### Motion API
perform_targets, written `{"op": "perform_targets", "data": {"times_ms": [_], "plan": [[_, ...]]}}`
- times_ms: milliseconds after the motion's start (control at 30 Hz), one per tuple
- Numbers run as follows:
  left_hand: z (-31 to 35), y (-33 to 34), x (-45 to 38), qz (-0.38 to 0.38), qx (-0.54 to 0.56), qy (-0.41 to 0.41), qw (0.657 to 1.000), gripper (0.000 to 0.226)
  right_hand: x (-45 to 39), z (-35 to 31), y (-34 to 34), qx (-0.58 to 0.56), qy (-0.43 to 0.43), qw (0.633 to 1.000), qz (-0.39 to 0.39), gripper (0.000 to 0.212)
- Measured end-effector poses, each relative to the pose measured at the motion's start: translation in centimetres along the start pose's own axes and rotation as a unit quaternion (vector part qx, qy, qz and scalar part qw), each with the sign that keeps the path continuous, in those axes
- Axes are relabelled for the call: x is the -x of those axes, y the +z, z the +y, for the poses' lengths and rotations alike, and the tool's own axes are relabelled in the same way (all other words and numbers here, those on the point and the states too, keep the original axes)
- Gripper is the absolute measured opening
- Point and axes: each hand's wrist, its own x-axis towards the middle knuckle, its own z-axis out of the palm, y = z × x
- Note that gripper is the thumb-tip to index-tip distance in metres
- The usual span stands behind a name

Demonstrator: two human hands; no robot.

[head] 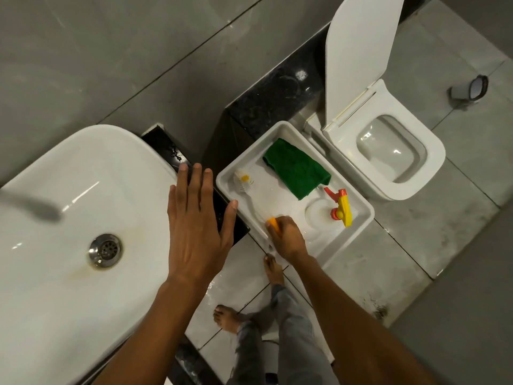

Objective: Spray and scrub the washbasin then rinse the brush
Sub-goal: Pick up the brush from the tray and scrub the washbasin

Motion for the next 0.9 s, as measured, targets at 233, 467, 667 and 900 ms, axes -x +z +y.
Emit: {"op": "perform_targets", "data": {"times_ms": [233,467,667,900], "plan": [[-0.2,0.2,0.1,0.029,0.033,0.018,0.999,0.072,2.6,-1.6,-1.6,-0.019,-0.004,1.0,0.022,0.041],[-0.1,-3.1,2.2,0.047,0.076,0.026,0.996,0.082,7.8,-5.7,-4.7,-0.058,-0.008,0.992,0.108,0.047],[-7.4,-8.1,8.1,0.151,0.05,0.009,0.987,0.075,13.3,-12.4,-7.7,-0.144,-0.071,0.975,0.154,0.039],[-21.1,-12.2,15.4,0.213,0.033,-0.208,0.954,0.072,21.6,-19.8,-7.2,-0.028,-0.192,0.977,0.09,0.039]]}}
